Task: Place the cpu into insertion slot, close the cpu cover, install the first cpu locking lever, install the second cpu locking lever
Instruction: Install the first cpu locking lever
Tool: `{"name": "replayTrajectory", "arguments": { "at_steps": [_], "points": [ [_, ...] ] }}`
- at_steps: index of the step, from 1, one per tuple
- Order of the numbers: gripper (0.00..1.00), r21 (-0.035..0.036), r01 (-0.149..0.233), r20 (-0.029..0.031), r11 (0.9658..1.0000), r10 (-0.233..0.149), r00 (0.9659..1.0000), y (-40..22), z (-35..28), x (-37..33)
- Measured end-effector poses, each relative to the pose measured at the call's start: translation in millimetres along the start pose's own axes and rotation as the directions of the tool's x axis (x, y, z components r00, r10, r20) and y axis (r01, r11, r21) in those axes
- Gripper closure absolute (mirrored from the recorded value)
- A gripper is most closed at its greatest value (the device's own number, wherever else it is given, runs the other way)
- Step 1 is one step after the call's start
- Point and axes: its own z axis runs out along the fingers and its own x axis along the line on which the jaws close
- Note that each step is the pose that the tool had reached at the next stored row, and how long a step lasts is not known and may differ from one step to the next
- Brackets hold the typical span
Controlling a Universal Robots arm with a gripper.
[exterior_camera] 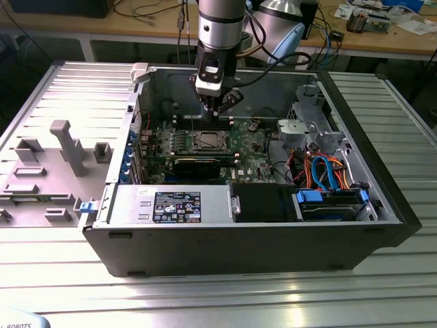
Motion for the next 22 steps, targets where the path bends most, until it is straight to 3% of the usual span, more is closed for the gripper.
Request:
{"name": "replayTrajectory", "arguments": {
  "at_steps": [9, 13, 17, 18, 20, 22],
  "points": [
    [0.89, -0.0003, 0.004, 0.0, 1.0, -0.004, 1.0, 0.0, 0.0, 0.0],
    [0.89, -0.0007, 0.048, 0.0009, 0.9988, -0.048, 0.9988, 0.0, 0.0, 0.0],
    [0.89, -0.0007, 0.122, 0.0027, 0.9925, -0.122, 0.9925, 0.0, 0.0, 0.0],
    [0.89, -0.0008, 0.162, 0.0037, 0.9867, -0.162, 0.9867, 0.0, 0.0, 0.0],
    [0.89, -0.0019, 0.17, 0.0044, 0.9855, -0.17, 0.9855, 0.0, 0.0, 0.0],
    [0.89, -0.0087, 0.168, 0.0082, 0.9857, -0.168, 0.9857, -0.1, 0.1, 0.2]
  ]
}}
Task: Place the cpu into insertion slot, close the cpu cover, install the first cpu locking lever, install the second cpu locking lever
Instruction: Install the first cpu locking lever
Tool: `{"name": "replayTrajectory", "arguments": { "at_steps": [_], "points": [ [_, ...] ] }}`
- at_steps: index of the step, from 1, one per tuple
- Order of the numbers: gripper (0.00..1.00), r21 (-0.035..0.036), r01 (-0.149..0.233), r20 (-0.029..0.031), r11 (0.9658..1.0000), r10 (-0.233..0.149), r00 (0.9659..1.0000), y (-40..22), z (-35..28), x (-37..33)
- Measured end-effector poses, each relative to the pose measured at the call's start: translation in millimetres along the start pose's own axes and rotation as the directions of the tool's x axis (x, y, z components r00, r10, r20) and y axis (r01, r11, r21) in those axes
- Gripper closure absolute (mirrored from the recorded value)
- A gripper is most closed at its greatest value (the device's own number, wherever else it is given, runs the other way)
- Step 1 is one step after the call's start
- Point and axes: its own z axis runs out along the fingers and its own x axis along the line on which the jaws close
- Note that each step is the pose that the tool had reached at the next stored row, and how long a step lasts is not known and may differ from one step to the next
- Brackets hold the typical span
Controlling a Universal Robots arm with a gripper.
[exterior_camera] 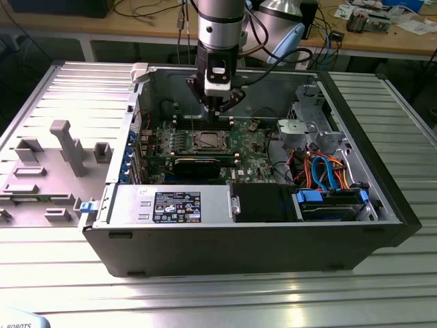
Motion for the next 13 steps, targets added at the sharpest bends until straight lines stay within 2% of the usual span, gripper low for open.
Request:
{"name": "replayTrajectory", "arguments": {
  "at_steps": [1, 3, 5, 6, 8, 9, 10, 11, 12, 13],
  "points": [
    [0.89, -0.0044, -0.002, 0.0057, 1.0, 0.002, 1.0, -0.2, 0.2, 0.3],
    [0.89, -0.0055, 0.004, 0.0072, 1.0, -0.004, 1.0, -0.2, 0.3, 0.3],
    [0.89, -0.0058, 0.046, 0.0079, 0.9989, -0.046, 0.9989, -0.2, 0.3, 0.3],
    [0.89, -0.006, 0.078, 0.0085, 0.9969, -0.078, 0.9969, -0.2, 0.4, 0.3],
    [0.89, -0.0103, 0.088, 0.0115, 0.9961, -0.087, 0.9961, -0.6, 0.3, 0.7],
    [0.89, -0.0138, 0.088, 0.0151, 0.996, -0.088, 0.996, -0.6, 0.5, 0.9],
    [0.89, -0.0218, 0.088, 0.0157, 0.9959, -0.087, 0.996, -0.8, 0.5, 1.1],
    [0.89, -0.0306, 0.088, 0.0118, 0.9957, -0.087, 0.9961, -1.0, 0.5, 1.2],
    [0.89, -0.0459, 0.088, 0.004, 0.9951, -0.087, 0.9962, -1.2, 0.6, 1.3],
    [0.89, -0.0742, 0.089, -0.0104, 0.9933, -0.09, 0.9959, -1.9, 0.8, 1.2]
  ]
}}
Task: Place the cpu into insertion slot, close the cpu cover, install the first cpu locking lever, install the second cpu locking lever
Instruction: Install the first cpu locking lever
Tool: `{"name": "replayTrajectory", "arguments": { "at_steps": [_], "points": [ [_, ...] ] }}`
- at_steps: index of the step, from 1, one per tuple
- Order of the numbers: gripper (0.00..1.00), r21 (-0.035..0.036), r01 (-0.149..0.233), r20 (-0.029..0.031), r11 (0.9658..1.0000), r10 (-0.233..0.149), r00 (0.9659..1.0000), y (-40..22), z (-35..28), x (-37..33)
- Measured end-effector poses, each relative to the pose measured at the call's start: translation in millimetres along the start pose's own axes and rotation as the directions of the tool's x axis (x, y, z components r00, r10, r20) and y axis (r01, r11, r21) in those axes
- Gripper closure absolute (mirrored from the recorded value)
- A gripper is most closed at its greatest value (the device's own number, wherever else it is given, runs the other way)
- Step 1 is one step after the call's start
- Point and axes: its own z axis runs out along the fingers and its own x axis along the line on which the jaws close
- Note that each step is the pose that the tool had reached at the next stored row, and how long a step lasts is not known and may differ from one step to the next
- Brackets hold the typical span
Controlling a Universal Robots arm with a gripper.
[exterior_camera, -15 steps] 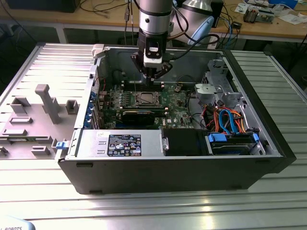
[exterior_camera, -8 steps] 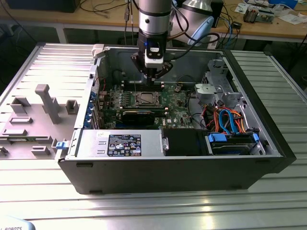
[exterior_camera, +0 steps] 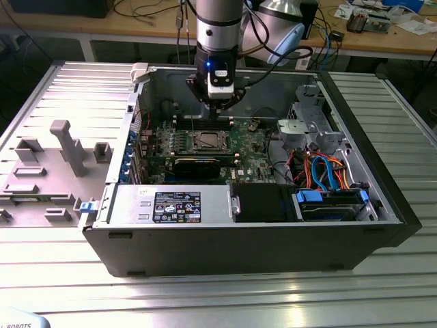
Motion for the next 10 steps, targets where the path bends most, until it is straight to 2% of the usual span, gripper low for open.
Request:
{"name": "replayTrajectory", "arguments": {
  "at_steps": [1, 2, 4, 10],
  "points": [
    [0.89, -0.0037, 0.009, -0.0002, 0.9999, -0.009, 1.0, -0.2, 0.5, 0.1],
    [0.89, -0.0066, 0.023, 0.0052, 0.9997, -0.023, 0.9997, -0.3, 0.8, 0.1],
    [0.89, -0.009, 0.028, 0.0099, 0.9996, -0.028, 0.9996, -0.6, 0.9, 0.2],
    [0.89, -0.0101, 0.041, 0.0117, 0.9991, -0.041, 0.9991, -0.9, 1.8, 0.1]
  ]
}}
